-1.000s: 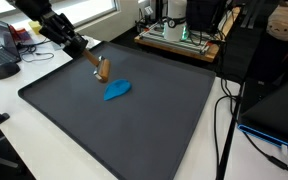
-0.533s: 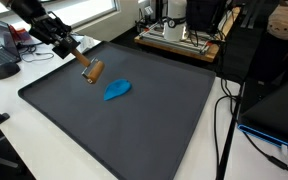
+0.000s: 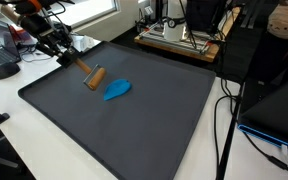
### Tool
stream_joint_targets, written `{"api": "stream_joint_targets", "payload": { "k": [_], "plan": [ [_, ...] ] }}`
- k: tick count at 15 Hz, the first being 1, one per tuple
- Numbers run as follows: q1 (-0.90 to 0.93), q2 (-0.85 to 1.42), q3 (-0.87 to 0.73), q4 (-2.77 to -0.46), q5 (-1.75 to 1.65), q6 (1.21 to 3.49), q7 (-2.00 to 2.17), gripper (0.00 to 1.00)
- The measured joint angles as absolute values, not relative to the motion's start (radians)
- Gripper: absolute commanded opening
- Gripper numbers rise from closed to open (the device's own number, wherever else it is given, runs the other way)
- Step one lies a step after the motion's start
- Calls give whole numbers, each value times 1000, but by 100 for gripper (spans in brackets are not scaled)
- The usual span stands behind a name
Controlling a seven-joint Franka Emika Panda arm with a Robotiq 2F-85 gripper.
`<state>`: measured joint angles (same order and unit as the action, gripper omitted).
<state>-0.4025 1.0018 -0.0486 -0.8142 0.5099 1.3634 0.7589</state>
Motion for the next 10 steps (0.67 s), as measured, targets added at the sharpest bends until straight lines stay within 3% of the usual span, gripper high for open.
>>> {"api": "stream_joint_targets", "payload": {
  "k": [10],
  "plan": [
    [-460,1104,-19,-716,514,1351,842,23]
  ]
}}
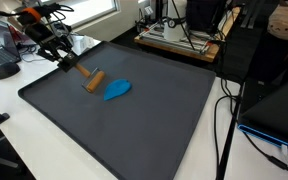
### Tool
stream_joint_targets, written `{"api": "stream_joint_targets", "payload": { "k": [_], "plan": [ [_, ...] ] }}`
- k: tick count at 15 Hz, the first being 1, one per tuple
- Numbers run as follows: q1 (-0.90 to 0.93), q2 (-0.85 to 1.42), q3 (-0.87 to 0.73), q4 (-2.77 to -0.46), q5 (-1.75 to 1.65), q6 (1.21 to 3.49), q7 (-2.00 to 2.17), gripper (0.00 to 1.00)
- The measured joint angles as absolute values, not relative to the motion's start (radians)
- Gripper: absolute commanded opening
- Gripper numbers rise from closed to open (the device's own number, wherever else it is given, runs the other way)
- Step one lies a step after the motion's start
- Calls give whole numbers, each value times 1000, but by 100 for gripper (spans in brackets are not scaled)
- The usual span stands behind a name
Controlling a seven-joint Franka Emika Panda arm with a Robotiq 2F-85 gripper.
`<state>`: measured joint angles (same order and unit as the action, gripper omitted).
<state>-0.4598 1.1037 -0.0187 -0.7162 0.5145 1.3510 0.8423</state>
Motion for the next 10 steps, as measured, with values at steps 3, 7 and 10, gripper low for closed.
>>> {"api": "stream_joint_targets", "payload": {
  "k": [3,7,10],
  "plan": [
    [-467,1124,-11,-691,514,1341,855,23],
    [-466,1138,-8,-651,507,1311,862,23],
    [-458,1134,-15,-610,487,1292,859,23]
  ]
}}
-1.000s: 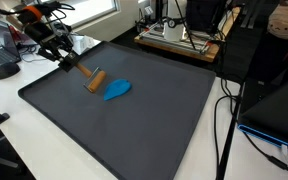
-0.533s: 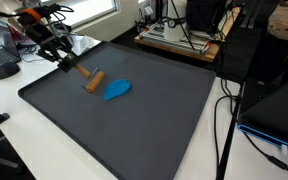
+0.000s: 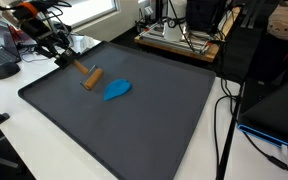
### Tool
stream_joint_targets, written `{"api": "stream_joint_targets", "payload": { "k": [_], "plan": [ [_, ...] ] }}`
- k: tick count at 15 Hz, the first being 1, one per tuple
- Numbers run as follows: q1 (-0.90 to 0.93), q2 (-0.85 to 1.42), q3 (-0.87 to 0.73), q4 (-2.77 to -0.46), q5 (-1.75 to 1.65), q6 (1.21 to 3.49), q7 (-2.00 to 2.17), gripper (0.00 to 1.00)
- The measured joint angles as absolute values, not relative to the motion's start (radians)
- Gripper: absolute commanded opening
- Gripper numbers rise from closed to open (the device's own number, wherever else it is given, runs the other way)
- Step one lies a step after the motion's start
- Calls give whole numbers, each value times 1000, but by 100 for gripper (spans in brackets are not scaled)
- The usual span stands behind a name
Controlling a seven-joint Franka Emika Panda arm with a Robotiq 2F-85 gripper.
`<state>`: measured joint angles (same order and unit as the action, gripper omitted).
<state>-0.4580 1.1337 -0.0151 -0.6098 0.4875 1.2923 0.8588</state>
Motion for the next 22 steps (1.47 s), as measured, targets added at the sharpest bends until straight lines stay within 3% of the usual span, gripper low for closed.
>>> {"api": "stream_joint_targets", "payload": {
  "k": [22],
  "plan": [
    [-247,891,-36,-578,214,1290,360,23]
  ]
}}
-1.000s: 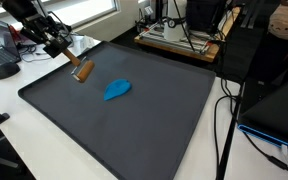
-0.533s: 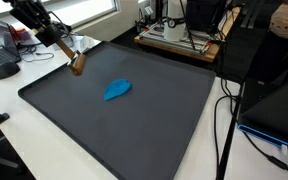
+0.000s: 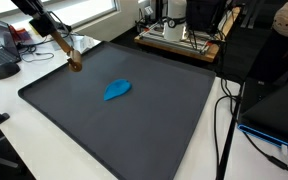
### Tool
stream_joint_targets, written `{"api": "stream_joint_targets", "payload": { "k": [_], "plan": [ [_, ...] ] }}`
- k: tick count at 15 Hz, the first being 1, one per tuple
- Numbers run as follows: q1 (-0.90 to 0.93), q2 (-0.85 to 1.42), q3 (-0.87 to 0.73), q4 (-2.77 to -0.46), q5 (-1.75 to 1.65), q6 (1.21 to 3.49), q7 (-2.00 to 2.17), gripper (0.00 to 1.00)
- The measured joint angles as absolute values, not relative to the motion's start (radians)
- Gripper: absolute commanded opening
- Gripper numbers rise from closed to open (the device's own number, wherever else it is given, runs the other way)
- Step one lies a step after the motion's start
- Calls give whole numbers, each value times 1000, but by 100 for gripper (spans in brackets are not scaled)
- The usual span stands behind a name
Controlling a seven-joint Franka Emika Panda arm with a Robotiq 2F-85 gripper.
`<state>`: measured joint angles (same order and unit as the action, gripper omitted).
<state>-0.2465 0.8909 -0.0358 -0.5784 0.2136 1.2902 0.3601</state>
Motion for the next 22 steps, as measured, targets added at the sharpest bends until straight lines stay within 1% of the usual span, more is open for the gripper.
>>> {"api": "stream_joint_targets", "payload": {
  "k": [5,9,17,22],
  "plan": [
    [-204,842,-36,-628,195,1309,220,23],
    [-162,781,-36,-715,150,1373,75,23],
    [-99,573,-34,-1032,101,1479,-118,23],
    [-89,413,-31,-1255,102,1650,-146,23]
  ]
}}
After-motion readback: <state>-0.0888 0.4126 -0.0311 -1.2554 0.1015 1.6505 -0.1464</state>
